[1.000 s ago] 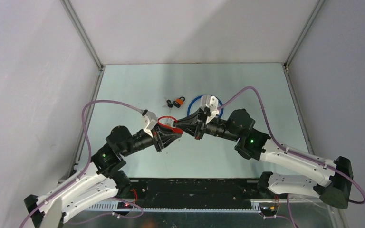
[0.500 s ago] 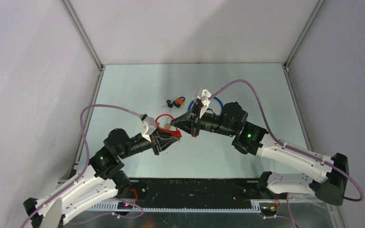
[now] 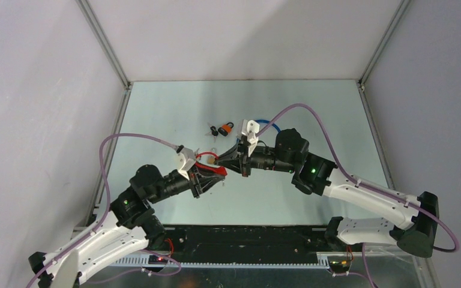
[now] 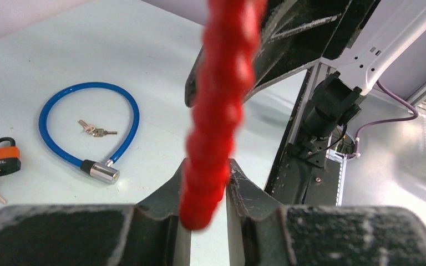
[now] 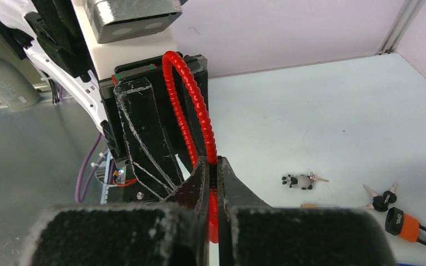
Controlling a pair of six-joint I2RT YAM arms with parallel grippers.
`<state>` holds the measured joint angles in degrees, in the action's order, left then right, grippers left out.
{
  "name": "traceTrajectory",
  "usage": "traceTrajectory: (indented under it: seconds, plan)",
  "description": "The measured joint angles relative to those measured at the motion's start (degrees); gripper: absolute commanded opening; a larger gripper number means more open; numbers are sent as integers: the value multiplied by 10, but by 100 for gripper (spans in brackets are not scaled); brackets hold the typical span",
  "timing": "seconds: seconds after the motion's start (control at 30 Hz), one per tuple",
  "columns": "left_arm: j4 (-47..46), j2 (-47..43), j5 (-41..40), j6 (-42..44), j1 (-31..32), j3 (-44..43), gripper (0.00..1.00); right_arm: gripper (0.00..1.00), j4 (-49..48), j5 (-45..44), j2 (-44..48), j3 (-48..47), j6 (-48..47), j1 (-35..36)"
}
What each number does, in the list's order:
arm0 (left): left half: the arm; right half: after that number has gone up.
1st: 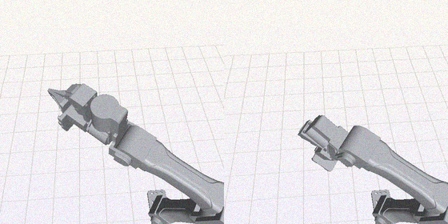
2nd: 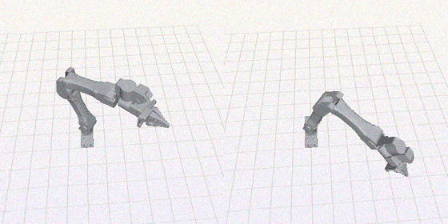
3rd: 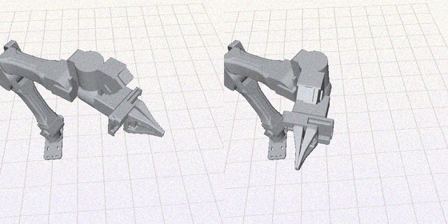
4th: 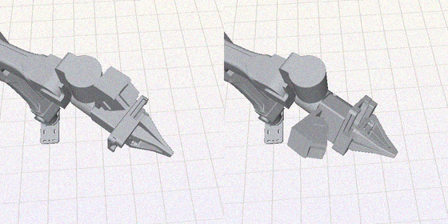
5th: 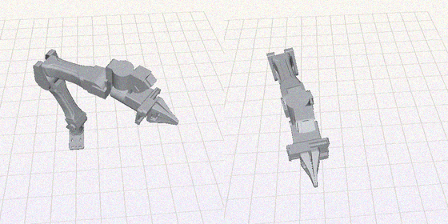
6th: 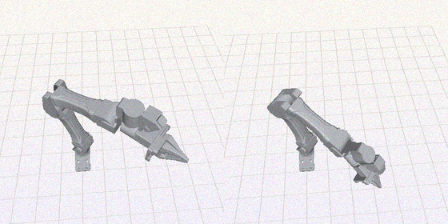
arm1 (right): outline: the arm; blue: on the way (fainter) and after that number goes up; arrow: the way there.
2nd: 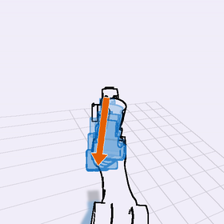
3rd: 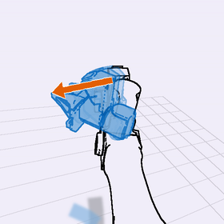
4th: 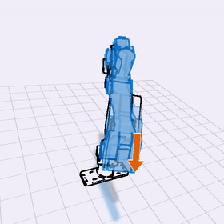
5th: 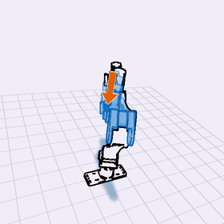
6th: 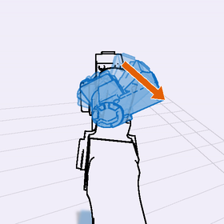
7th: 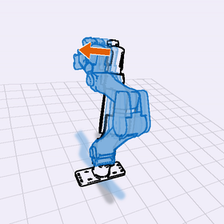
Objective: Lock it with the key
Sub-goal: Lock the lock.
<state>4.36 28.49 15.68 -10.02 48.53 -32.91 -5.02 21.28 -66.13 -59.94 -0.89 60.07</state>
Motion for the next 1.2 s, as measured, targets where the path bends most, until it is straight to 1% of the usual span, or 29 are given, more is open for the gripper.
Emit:
traceTrajectory:
  seconds: [0.13, 0.23, 0.33, 0.37, 0.4, 0.43, 0.47, 0.5, 0.53, 0.57, 0.6, 0.63, 0.7, 0.8, 0.93, 1.0, 1.07, 1.2]
  plan:
    - [10, 2, 0, -7, 0, 0, 0, 0, 2, -8, -10, -3, -17, 12]
    - [11, 10, -1, -18, 0, 0, 0, 0, 6, -26, -10, -3, -11, 16]
    - [0, 16, -3, -32, 0, 0, 0, 9, 8, -19, 0, -2, 25, 0]
    - [-5, 18, -5, -37, 0, -1, 0, 18, 7, -14, 4, -2, 37, -6]
    - [-13, 19, -5, -42, 1, -2, 0, 23, 5, -4, 12, 0, 54, -16]
    - [-23, 20, -6, -47, 1, -4, 0, 33, 4, 1, 19, 1, 65, -21]
    - [-33, 21, -10, -52, 1, -7, 0, 38, 7, 9, 28, 2, 77, -25]
    - [-41, 21, -16, -57, 1, -10, 0, 50, 12, 21, 38, 4, 89, -28]
    - [-56, 23, -29, -64, 0, -17, 0, 55, 21, 35, 48, 6, 99, -29]
    - [-71, 24, -42, -70, -3, -27, 0, 63, 30, 49, 57, 8, 108, -30]
    - [-84, 25, -49, -75, -4, -35, 0, 67, 35, 58, 62, 9, 115, -30]
    - [-98, 26, -56, -80, -6, -43, 0, 73, 41, 70, 68, 10, 122, -32]
    - [-121, 27, -68, -90, -6, -52, 0, 79, 43, 79, 76, 10, 136, -36]
    - [-140, 27, -80, -105, -6, -57, 0, 81, 42, 77, 92, 11, 159, -45]
    - [-142, 32, -87, -131, -6, -58, 0, 80, 24, 74, 118, 24, 195, -52]
    - [-141, 34, -89, -146, -6, -61, 0, 77, -2, 75, 125, 38, 222, -55]
    - [-141, 34, -89, -160, -6, -68, 0, 72, -37, 75, 125, 58, 255, -57]
    - [-142, 30, -79, -169, -6, -84, 0, 69, -118, 77, 110, 104, 325, -68]
